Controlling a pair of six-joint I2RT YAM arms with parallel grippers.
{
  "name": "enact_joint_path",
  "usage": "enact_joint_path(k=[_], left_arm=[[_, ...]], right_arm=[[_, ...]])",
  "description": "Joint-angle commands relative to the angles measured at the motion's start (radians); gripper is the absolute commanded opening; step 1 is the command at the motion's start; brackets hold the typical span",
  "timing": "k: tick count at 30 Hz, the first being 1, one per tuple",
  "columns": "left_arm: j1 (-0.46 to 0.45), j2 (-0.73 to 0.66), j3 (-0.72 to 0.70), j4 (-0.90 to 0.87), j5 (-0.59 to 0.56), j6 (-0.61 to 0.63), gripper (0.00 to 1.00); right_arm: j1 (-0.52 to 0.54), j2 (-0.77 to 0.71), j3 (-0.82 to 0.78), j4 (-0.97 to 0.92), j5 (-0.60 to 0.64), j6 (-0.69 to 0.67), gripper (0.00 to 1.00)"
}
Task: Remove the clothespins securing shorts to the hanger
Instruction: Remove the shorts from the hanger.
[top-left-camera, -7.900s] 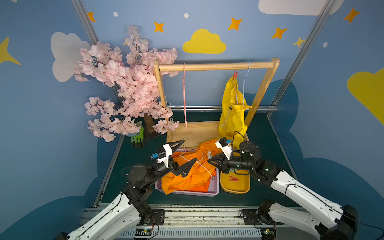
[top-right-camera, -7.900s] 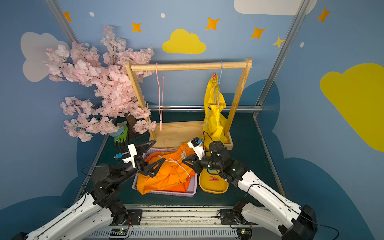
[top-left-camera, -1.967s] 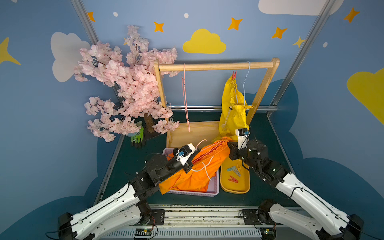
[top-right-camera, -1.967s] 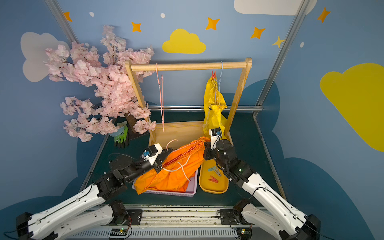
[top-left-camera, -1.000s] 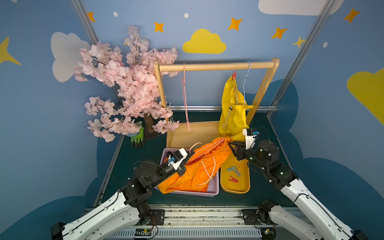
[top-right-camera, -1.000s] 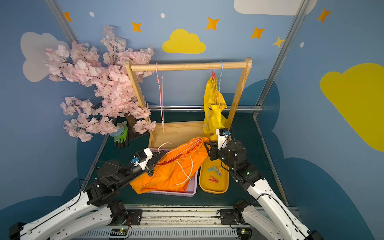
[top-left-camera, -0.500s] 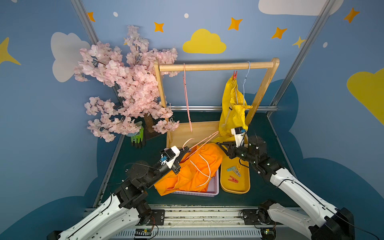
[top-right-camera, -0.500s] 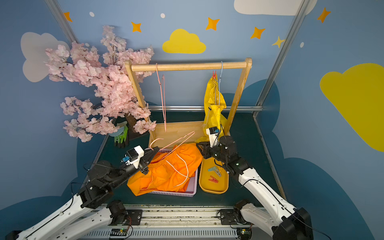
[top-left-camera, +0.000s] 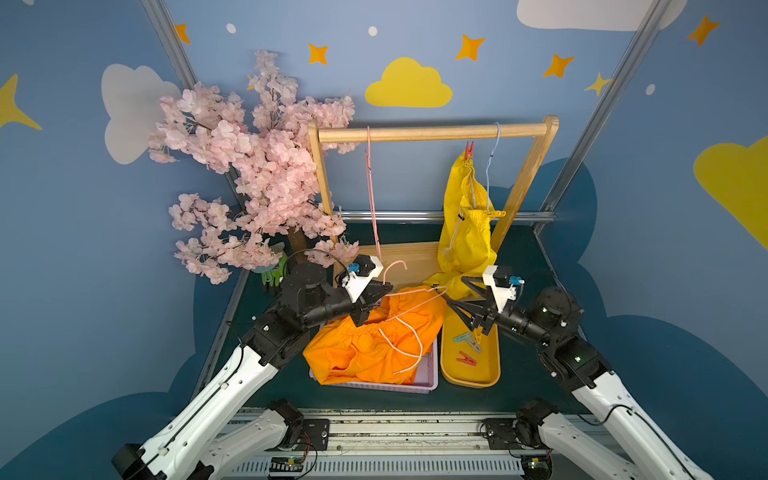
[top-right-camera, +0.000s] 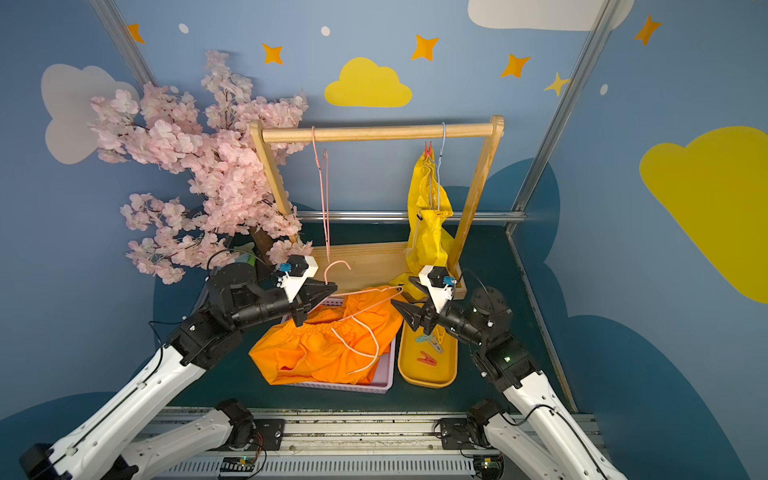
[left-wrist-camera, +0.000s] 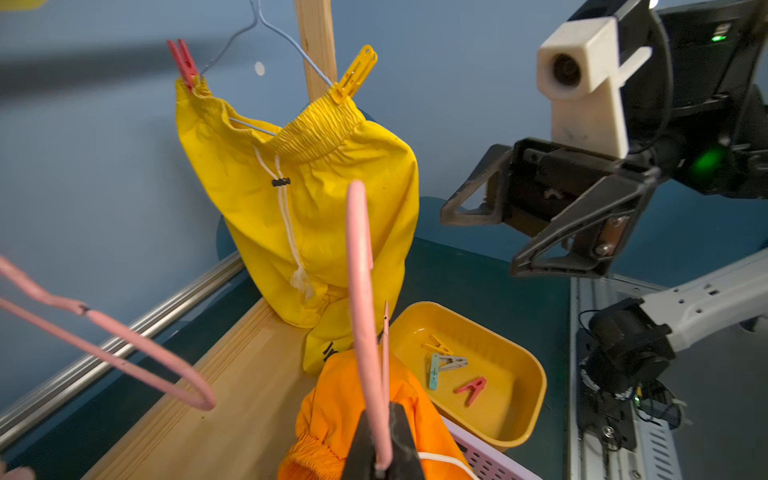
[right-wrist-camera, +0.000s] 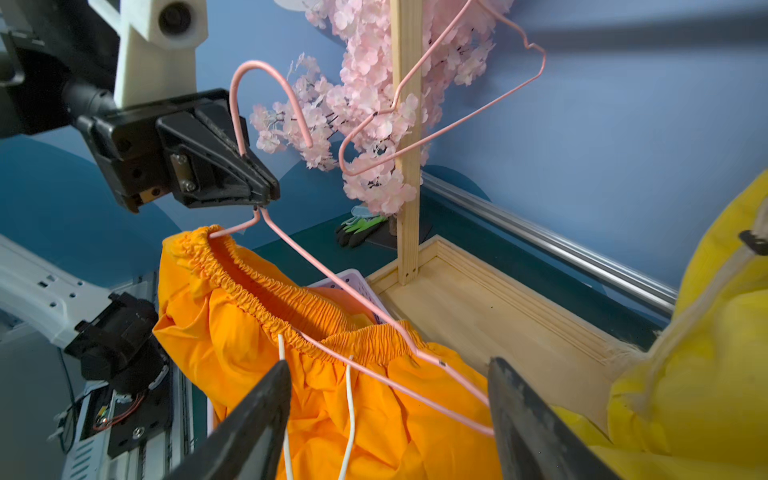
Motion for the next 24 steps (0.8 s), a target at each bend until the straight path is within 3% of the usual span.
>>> enact_joint_path(k=[1,10,17,20,24], left_arm=[[0.005,0.066,0.083,-0.218,0.167,0.093,0.03],[0.005,0.217,0.222,-0.338,0.236,0.251,0.03],[0.006,0.231,0.26,-0.357,0.252,0.34,0.03],[0.005,0.227,0.269,-0.356,0.26,0.366,0.03],[0.006,0.215,0.248,-0.31,0.266,0.385,0.03]], right_arm=[[0.023,0.054,-0.022,0.058,-0.124,-0.081,0.75],[0.155,0.205,-0.031,0.132,-0.13,-0.336,0.77],[0.169,0.294,-0.028,0.146,-0.122,-0.38,0.76],[0.169,0.322,-0.04,0.158,-0.115,-0.385,0.73],[0.169,0.333,-0.056,0.169,-0.116,-0.387,0.61]])
